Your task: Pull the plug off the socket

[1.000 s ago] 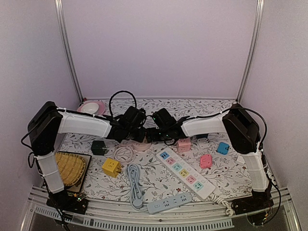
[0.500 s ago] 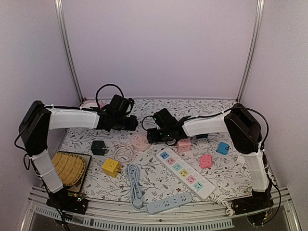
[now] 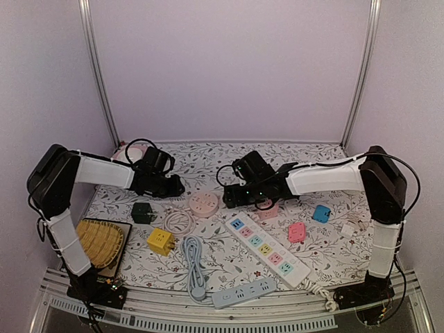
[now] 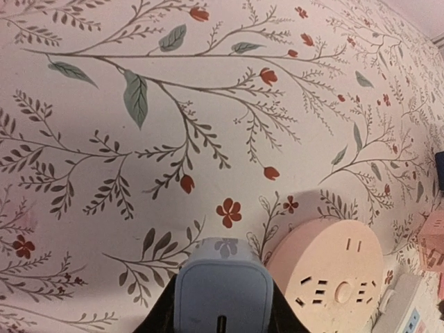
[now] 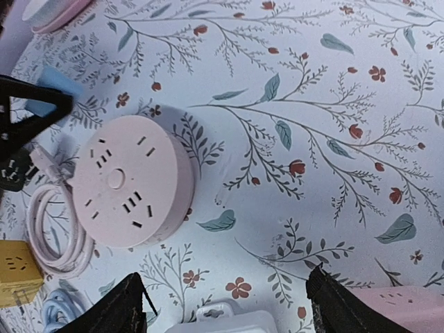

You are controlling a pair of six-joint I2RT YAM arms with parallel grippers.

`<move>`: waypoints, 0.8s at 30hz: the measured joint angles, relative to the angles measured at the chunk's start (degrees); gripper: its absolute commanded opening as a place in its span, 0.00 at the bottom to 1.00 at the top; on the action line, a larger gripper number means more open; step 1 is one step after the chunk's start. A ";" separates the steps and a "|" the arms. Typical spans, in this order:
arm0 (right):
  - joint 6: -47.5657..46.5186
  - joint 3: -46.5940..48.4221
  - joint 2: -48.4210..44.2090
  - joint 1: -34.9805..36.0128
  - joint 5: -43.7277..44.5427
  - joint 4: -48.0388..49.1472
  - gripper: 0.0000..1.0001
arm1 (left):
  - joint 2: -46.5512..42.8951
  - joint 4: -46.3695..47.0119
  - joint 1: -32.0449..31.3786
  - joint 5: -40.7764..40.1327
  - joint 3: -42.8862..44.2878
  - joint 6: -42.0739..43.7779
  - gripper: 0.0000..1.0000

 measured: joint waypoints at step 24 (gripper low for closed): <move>0.13 -30.56 -36.52 -5.27 4.26 4.02 0.84 | -4.17 0.76 0.63 -2.03 -1.88 -0.35 0.83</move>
